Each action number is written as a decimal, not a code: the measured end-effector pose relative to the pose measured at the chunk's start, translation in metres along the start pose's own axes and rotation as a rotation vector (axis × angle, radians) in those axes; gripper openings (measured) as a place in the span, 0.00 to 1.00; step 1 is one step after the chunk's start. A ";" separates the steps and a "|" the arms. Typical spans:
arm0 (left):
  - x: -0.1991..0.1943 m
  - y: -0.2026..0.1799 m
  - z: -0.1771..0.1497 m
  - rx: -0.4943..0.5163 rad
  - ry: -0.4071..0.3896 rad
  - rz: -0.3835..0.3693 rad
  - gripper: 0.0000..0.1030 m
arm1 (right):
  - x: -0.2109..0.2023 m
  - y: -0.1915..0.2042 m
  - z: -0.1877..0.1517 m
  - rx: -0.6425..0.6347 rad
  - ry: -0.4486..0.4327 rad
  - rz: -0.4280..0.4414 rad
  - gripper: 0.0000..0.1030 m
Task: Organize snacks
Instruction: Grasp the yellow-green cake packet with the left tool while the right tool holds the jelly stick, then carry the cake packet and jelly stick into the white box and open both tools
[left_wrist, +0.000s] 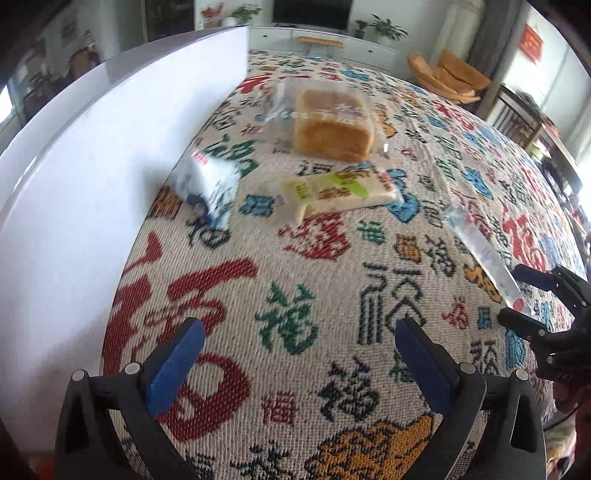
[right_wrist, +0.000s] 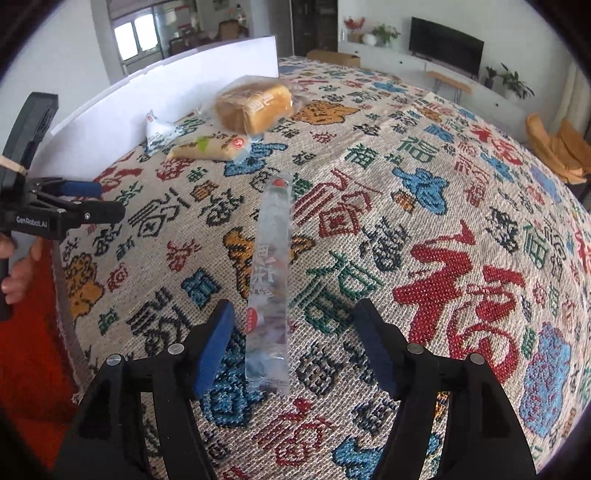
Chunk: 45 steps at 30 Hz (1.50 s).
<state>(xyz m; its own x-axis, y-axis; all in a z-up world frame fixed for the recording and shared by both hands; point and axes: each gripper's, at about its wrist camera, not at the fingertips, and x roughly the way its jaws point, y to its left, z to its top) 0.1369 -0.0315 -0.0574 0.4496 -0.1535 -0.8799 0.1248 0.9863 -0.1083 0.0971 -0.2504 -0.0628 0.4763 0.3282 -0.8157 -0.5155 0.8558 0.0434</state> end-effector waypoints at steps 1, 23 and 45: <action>0.000 -0.007 0.010 0.061 0.005 0.002 0.99 | 0.000 0.000 -0.002 0.005 -0.027 -0.001 0.72; 0.041 -0.033 0.069 0.338 0.162 -0.207 0.69 | -0.001 0.006 -0.006 -0.003 -0.045 -0.031 0.78; 0.014 -0.024 0.028 0.172 0.040 -0.044 0.28 | 0.002 0.007 -0.005 -0.012 -0.036 -0.008 0.85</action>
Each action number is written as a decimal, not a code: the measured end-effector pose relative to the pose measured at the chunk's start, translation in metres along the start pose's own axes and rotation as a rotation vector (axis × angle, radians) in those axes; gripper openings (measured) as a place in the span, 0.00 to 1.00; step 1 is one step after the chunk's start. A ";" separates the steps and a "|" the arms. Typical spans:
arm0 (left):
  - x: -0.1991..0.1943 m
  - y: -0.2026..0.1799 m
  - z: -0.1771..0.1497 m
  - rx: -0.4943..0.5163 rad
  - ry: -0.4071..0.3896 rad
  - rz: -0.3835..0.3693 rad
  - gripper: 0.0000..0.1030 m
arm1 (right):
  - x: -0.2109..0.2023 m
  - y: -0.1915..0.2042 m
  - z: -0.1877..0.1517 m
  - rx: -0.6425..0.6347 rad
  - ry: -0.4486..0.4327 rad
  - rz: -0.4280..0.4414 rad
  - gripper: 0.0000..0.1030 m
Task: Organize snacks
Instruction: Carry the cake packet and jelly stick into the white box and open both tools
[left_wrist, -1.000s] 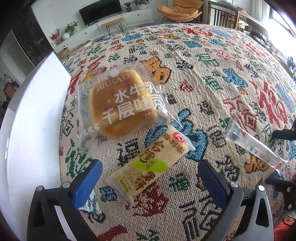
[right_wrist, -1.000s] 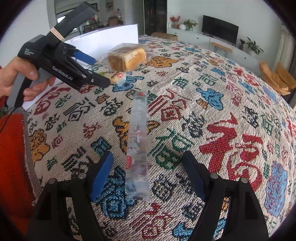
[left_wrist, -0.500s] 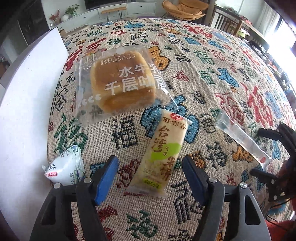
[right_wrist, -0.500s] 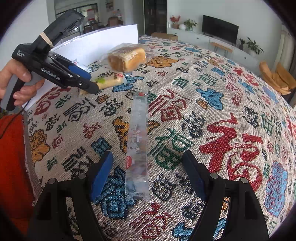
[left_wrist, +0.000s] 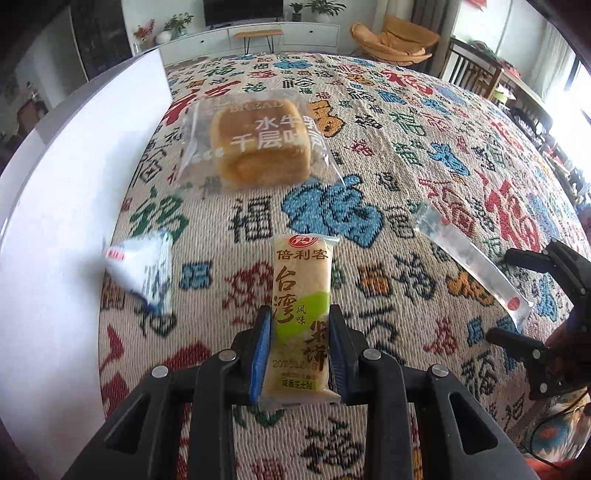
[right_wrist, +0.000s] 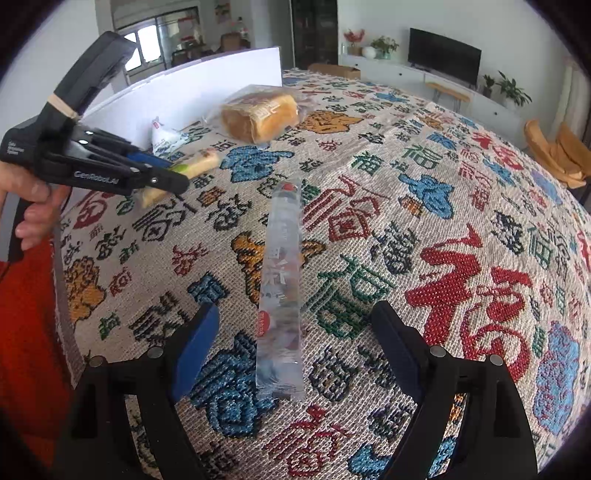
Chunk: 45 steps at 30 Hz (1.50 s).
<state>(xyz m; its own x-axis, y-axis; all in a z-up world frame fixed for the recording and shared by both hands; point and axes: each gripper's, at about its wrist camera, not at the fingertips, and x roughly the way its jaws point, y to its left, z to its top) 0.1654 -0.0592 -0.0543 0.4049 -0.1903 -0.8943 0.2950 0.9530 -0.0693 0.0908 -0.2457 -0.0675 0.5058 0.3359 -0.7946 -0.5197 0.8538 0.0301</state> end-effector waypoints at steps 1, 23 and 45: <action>-0.006 0.002 -0.007 -0.009 -0.005 -0.004 0.28 | 0.001 0.002 0.001 -0.010 0.010 -0.008 0.85; -0.098 0.029 -0.055 -0.155 -0.132 0.021 0.28 | 0.066 0.004 0.107 0.044 0.537 -0.010 0.21; -0.142 0.079 -0.076 -0.324 -0.231 -0.008 0.28 | -0.018 0.044 0.179 0.080 0.229 0.129 0.18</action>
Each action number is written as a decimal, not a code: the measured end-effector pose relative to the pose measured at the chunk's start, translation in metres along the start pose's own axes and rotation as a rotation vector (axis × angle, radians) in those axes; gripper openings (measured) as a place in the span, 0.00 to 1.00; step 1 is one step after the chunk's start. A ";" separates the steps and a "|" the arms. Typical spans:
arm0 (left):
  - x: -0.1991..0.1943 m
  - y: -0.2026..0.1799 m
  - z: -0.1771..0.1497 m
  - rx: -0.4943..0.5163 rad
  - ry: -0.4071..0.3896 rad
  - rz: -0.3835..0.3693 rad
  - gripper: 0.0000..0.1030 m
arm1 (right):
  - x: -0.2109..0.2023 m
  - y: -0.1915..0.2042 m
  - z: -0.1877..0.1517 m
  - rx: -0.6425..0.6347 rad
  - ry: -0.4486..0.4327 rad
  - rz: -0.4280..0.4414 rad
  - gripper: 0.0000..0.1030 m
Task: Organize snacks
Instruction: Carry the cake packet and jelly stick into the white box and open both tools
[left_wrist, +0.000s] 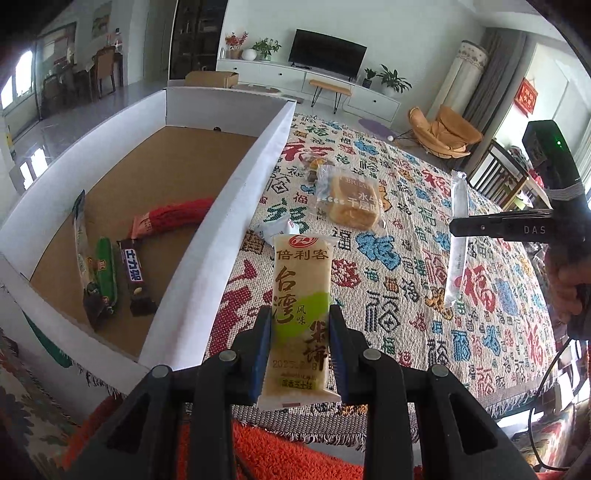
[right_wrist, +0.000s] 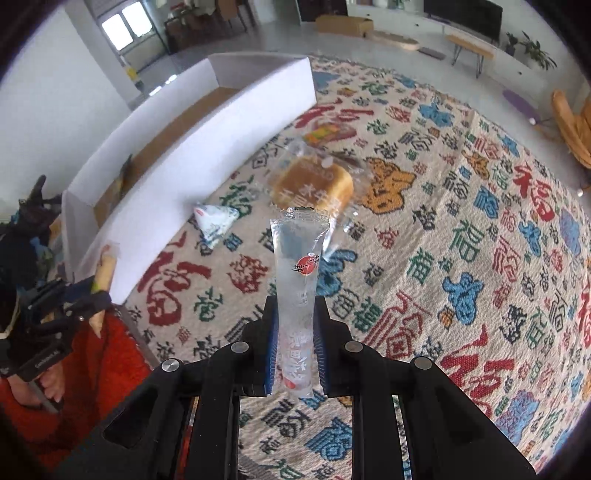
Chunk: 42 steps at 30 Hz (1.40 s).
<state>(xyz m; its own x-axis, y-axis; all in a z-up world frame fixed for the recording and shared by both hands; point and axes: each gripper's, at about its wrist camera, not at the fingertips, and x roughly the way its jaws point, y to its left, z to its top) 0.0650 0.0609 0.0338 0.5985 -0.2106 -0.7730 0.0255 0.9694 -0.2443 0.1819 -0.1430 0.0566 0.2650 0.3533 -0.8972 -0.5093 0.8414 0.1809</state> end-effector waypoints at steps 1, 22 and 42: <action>-0.006 0.003 0.001 -0.007 -0.011 -0.001 0.28 | -0.003 0.005 0.003 -0.008 -0.014 0.010 0.18; -0.067 0.106 0.025 -0.161 -0.123 0.160 0.28 | -0.038 0.136 0.068 -0.166 -0.210 0.201 0.18; -0.021 0.169 0.075 -0.262 -0.210 0.338 0.95 | 0.032 0.225 0.135 -0.208 -0.381 0.161 0.59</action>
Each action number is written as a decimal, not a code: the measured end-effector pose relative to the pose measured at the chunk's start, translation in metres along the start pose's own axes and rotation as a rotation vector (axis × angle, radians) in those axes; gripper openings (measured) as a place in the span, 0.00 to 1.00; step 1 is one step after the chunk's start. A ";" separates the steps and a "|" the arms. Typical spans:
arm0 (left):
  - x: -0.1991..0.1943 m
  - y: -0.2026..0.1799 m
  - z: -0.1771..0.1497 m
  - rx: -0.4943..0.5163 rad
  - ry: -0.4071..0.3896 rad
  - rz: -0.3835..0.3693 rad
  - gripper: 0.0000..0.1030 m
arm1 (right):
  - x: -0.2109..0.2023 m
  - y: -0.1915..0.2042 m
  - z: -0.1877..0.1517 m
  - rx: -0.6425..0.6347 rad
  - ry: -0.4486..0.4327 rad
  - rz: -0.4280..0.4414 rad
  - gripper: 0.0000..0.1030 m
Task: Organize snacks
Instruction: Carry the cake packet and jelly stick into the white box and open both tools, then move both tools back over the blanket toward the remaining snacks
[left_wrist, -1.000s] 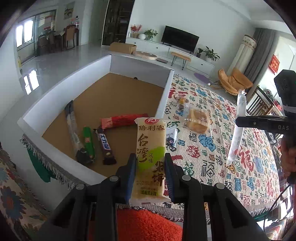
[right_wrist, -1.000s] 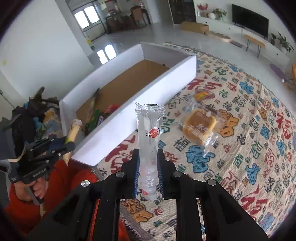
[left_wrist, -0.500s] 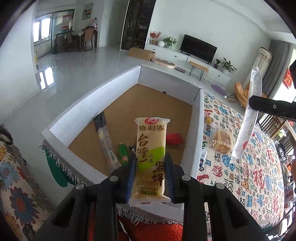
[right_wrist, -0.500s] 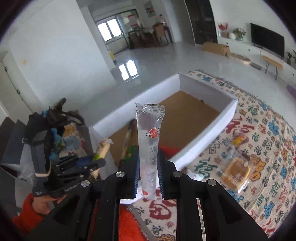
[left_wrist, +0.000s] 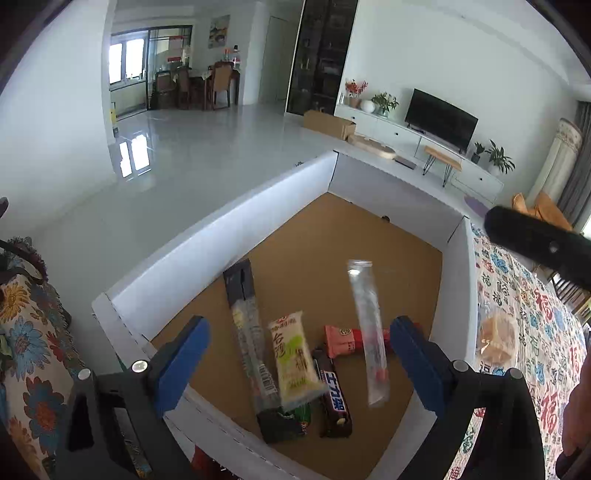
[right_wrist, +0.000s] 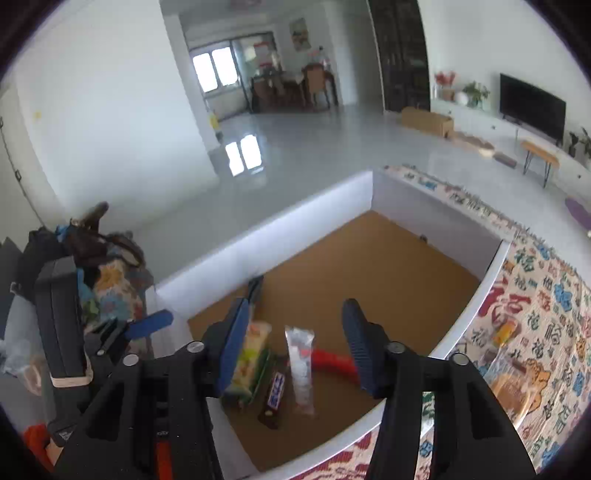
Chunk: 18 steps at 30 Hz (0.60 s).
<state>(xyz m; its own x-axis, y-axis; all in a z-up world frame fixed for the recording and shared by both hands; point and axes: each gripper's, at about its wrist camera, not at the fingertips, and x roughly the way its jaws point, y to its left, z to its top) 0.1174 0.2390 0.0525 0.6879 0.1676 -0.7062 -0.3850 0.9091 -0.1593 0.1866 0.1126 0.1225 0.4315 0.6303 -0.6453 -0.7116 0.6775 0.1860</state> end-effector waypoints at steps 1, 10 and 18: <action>0.001 0.000 -0.002 0.000 -0.002 -0.008 0.95 | -0.007 -0.003 0.000 0.003 -0.035 -0.002 0.59; -0.005 -0.017 -0.030 0.025 0.009 -0.053 0.95 | -0.038 -0.054 -0.036 0.011 -0.102 -0.149 0.65; -0.036 -0.072 -0.060 0.140 0.017 -0.121 0.95 | -0.060 -0.154 -0.123 0.166 -0.001 -0.323 0.64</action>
<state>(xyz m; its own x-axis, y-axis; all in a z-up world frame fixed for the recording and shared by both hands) 0.0834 0.1444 0.0485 0.7130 0.0482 -0.6995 -0.2099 0.9665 -0.1473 0.2017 -0.0760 0.0416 0.6200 0.3743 -0.6895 -0.4391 0.8939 0.0904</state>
